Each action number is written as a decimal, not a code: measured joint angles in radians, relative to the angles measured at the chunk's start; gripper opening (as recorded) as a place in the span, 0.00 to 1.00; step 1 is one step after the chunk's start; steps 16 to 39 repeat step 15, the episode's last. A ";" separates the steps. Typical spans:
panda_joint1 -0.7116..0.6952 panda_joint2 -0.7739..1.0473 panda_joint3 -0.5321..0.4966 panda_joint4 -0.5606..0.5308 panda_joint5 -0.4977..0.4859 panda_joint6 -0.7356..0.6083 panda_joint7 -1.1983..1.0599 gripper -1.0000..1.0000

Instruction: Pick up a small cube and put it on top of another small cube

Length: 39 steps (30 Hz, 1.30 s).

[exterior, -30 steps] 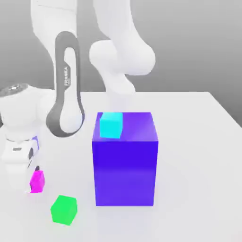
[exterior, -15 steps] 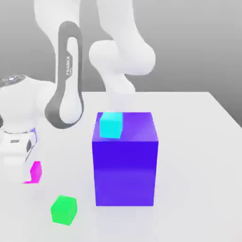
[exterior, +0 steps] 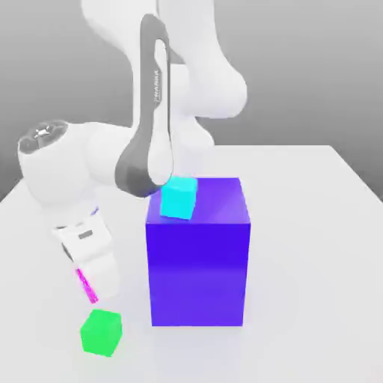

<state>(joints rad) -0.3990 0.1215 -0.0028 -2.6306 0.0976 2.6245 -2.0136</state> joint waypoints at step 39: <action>0.042 0.092 0.008 0.045 -0.100 0.174 -0.091 1.00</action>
